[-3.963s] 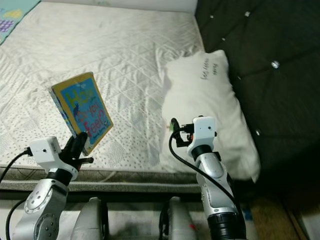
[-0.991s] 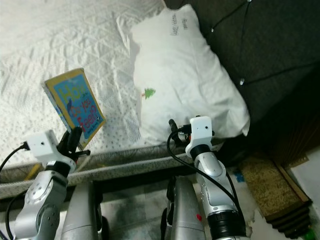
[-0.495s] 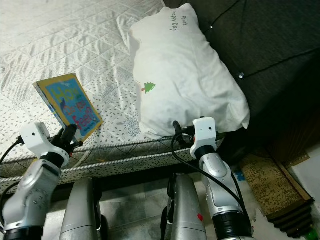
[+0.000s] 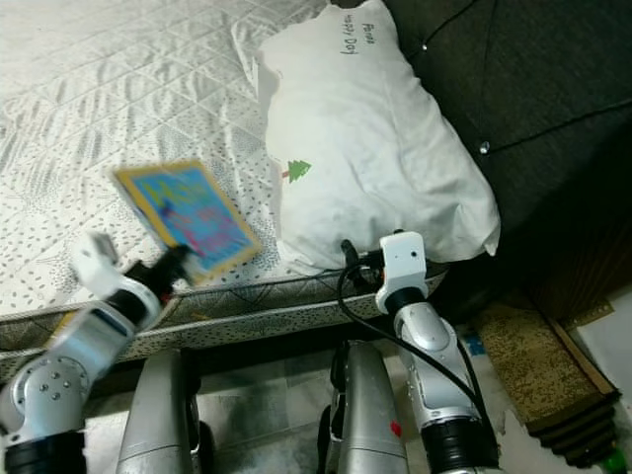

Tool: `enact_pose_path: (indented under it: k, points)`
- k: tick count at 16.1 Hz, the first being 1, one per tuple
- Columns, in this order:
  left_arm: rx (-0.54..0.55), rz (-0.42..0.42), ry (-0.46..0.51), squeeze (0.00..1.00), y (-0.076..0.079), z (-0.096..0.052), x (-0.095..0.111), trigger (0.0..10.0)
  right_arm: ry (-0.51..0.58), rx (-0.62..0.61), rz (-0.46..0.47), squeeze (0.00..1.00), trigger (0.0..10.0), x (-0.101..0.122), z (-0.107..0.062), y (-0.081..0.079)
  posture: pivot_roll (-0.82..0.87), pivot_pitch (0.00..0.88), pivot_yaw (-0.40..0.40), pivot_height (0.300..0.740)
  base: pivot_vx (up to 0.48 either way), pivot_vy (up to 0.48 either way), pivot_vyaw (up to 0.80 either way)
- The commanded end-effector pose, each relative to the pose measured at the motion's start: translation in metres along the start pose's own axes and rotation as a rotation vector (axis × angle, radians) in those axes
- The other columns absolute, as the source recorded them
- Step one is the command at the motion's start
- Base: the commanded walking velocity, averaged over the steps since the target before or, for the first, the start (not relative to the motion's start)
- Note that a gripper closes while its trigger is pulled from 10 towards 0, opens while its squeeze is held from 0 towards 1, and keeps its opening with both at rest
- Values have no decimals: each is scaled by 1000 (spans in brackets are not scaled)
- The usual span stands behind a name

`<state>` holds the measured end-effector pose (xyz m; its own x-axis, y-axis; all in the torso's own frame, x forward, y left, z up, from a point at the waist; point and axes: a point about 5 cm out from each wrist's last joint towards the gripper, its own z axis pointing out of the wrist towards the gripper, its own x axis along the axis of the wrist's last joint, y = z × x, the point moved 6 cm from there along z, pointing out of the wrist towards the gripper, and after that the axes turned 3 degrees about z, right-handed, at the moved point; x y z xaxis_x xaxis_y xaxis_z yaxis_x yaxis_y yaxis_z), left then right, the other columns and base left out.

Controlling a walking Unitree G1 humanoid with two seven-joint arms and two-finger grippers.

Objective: Clean up the room

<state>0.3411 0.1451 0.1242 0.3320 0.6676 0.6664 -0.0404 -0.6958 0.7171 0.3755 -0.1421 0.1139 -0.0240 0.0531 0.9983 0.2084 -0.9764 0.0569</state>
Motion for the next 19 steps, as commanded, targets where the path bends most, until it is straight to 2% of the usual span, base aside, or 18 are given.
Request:
enact_pose_path:
  k: [1, 3, 5, 9, 12, 17, 19]
  points:
    - [-39, -4, 1, 0, 11, -5, 4, 10000, -8, -7, -14, 0, 10000, -3, -1, 5, 81, 224, -77, 527, 0, 0, 0]
    - [15, -22, -47, 0, -5, -6, -6, 10000, -6, -8, -17, 0, 10000, -2, -1, 5, 81, 224, -76, 527, 0, 0, 0]
    - [53, -42, -63, 0, -19, -5, -2, 10000, -5, -10, -19, 0, 10000, -2, -1, 5, 78, 225, -77, 527, 0, 0, 0]
    - [106, 10, -119, 0, -41, 3, 3, 10000, 1, -8, -25, 0, 10000, -1, 0, 5, 70, 224, -80, 527, 0, 0, 0]
    - [101, 77, -177, 0, -48, 11, 7, 10000, 6, -6, -35, 0, 10000, 1, -2, 6, 66, 224, -81, 527, 0, 0, 0]
    - [78, 235, -308, 0, -58, 17, -8, 10000, 11, -3, -44, 0, 10000, 2, -2, 5, 59, 225, -83, 527, 0, 0, 0]
    - [78, 235, -308, 0, -58, 17, -8, 10000, 11, -3, -44, 0, 10000, 2, -2, 5, 59, 225, -83, 527, 0, 0, 0]
